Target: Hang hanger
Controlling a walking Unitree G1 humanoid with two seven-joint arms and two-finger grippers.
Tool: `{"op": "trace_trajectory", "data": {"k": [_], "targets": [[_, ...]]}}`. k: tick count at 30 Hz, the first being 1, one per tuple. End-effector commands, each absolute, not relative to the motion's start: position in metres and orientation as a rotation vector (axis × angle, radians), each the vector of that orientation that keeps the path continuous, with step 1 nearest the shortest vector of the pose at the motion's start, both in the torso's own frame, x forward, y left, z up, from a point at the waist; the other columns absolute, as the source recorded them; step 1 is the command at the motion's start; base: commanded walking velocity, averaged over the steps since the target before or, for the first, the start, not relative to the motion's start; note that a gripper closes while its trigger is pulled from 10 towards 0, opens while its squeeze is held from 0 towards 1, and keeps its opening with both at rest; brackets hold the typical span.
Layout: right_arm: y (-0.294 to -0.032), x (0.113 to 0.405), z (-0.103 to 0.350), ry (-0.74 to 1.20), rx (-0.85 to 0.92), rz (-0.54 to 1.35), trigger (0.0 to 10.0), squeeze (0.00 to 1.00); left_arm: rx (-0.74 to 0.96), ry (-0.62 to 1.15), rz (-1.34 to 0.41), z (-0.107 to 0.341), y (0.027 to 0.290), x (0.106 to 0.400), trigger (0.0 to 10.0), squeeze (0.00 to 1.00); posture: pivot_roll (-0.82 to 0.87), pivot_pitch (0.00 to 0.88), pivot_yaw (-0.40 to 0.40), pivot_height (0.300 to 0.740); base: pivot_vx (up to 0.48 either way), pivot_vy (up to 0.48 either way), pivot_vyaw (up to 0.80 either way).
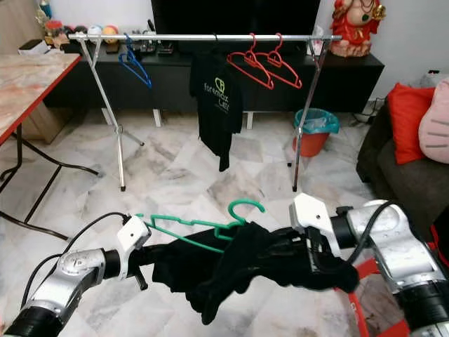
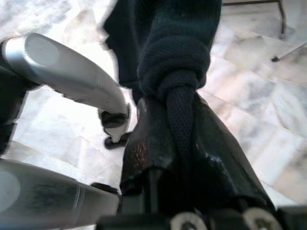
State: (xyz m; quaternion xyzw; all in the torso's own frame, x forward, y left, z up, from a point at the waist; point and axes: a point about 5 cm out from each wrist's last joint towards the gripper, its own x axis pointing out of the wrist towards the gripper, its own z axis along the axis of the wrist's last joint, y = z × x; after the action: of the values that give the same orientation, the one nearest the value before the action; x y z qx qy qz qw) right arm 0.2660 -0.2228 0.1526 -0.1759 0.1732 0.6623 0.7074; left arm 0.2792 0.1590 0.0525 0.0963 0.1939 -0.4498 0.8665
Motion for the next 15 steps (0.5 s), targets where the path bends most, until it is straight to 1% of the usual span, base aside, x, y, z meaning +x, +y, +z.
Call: {"op": "trace_trajectory", "data": {"k": [1,3,7,12,15], "targets": [[-0.223,0.263,0.172,0.286,-0.382,1.528,10.0,0.00,0.246,0.444,-0.886,0.048,0.170,0.282,10.0,0.00,-0.01,0.000,0.016,0.740,0.000,0.000,0.00],[-0.224,0.261,0.172,0.301,-0.385,1.540,10.0,0.00,0.253,0.446,-0.882,0.048,0.171,0.282,10.0,0.00,-0.01,0.000,0.016,0.740,0.000,0.000,0.00],[-0.236,0.253,0.162,0.444,-0.510,1.560,10.0,0.00,0.297,0.450,-0.844,0.045,0.174,0.284,10.0,0.00,-0.01,0.000,0.020,0.740,0.000,0.000,0.00],[-0.242,0.251,0.161,0.486,-0.555,1.566,10.0,0.00,0.311,0.455,-0.828,0.044,0.176,0.285,10.0,0.00,-0.01,0.000,0.022,0.740,0.000,0.000,0.00],[-0.253,0.248,0.144,0.665,-0.734,1.555,10.0,0.00,0.323,0.456,-0.820,0.043,0.177,0.286,10.0,0.00,-0.01,0.000,0.024,0.740,0.000,0.000,0.00]]}}
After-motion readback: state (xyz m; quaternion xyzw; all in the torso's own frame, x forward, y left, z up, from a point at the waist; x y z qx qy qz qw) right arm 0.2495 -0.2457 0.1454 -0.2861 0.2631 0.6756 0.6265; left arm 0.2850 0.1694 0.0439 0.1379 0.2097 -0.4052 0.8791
